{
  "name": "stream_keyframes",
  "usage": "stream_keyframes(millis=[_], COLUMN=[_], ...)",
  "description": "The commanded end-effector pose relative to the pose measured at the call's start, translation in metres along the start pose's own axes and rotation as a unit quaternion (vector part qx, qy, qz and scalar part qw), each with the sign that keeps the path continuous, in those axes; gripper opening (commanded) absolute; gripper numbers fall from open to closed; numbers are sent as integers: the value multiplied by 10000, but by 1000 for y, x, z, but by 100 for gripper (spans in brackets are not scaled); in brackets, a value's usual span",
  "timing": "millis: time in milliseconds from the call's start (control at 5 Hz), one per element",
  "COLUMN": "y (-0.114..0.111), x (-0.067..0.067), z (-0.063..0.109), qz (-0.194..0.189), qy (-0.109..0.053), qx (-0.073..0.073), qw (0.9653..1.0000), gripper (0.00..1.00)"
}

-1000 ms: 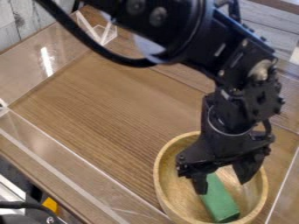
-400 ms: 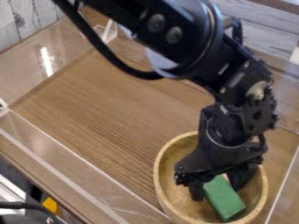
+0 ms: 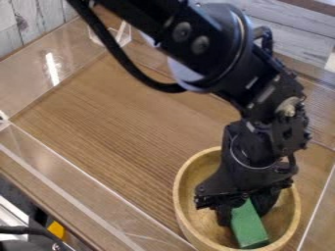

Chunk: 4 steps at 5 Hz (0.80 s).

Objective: Remove the green block from inside the brown bowl and put it on the table

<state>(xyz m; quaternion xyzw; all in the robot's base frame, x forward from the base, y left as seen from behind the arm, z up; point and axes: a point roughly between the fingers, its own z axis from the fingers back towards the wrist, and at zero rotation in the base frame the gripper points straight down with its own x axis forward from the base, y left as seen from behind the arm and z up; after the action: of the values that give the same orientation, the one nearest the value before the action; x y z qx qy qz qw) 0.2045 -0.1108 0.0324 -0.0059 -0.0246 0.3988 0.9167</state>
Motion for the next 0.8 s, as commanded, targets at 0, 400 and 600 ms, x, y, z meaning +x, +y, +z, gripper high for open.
stream_keyframes(millis=[0,400,600], y=[-3,0,1], x=[2,2,2], z=[11,19,23], qz=[-25,-68,-87], qy=[-35,10,44], qx=[-123,-77,-63], qw=[9999,9999,9999], gripper=[0,0,0])
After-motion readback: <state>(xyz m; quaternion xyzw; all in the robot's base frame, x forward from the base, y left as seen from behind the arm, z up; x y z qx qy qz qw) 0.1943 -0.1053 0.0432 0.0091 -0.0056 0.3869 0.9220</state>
